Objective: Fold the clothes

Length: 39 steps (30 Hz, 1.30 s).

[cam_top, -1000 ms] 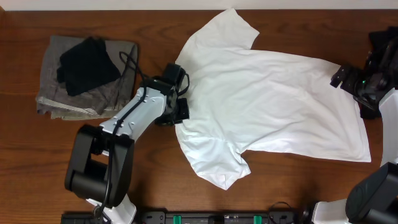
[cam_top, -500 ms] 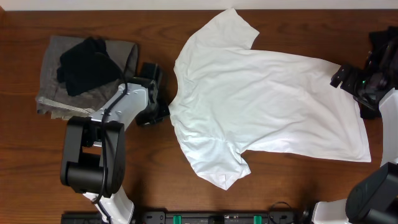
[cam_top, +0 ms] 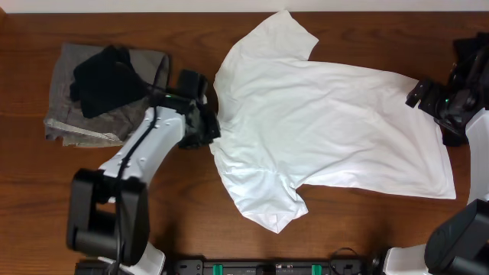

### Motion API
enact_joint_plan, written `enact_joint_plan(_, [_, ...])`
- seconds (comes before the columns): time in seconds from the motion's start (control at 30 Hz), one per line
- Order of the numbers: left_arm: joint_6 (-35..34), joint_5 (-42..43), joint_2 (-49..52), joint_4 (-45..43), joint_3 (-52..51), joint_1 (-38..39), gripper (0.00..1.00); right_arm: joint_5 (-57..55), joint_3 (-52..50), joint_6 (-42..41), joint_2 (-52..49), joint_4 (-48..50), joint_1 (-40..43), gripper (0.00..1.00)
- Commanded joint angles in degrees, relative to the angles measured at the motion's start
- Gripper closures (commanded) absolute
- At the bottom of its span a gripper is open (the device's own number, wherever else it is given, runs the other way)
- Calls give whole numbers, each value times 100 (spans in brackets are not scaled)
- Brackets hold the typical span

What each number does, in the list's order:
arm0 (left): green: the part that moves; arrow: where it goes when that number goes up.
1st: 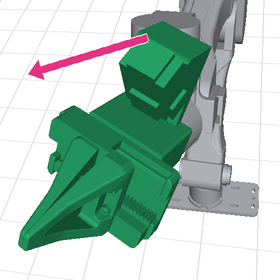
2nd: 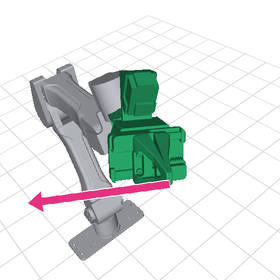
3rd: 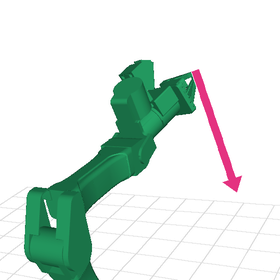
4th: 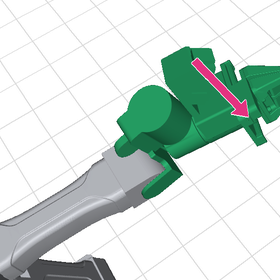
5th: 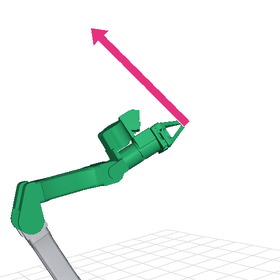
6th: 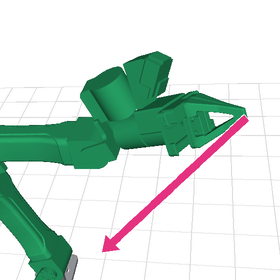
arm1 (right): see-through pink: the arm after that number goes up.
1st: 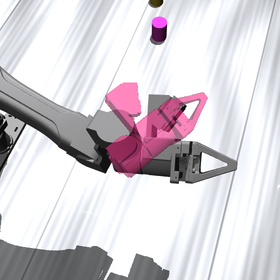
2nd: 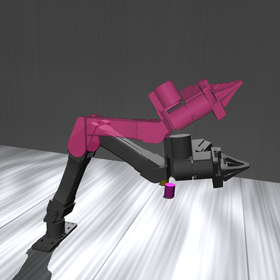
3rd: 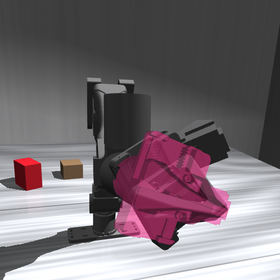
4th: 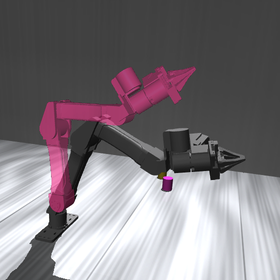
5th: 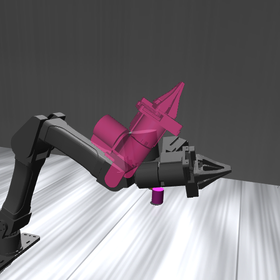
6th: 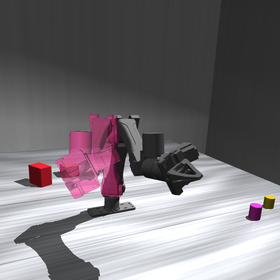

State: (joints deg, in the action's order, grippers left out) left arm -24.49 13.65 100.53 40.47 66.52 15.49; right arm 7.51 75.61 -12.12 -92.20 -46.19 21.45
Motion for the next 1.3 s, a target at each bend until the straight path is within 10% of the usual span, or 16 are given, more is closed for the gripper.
enact_joint_plan(0.0, [-92, 422, 411, -168, 28, 92, 94, 2, 72, 42, 0, -4, -42, 1])
enact_joint_plan(1.27, [1202, -389, 1078, -678, 492, -846, 94, 2, 72, 42, 0, -4, -42, 1])
